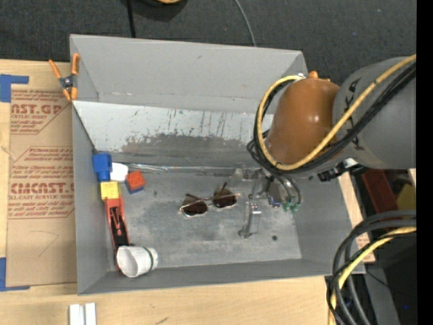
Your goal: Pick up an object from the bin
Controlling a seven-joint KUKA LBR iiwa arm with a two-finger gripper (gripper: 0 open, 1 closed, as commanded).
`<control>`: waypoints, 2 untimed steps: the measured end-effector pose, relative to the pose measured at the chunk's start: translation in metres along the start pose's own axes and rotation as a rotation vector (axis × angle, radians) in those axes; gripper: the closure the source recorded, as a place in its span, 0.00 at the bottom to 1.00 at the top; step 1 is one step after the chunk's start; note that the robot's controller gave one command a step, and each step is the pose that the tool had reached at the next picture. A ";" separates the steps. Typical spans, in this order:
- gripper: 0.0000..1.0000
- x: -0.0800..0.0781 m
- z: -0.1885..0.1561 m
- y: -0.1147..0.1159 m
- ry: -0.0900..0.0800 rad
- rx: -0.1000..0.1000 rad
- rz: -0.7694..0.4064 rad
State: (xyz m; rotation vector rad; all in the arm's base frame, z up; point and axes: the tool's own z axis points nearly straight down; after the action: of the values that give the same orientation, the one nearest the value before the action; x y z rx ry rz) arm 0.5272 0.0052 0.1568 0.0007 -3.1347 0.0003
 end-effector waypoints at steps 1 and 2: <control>0.00 -0.002 -0.005 0.000 -0.008 0.000 0.000; 0.00 -0.021 0.037 0.007 -0.014 -0.001 0.019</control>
Offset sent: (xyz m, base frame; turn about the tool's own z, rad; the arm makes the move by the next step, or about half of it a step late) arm 0.0341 0.0143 -0.0868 0.0370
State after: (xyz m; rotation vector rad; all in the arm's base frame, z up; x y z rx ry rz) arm 0.5480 0.0127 0.1196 -0.0290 -3.1485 -0.0013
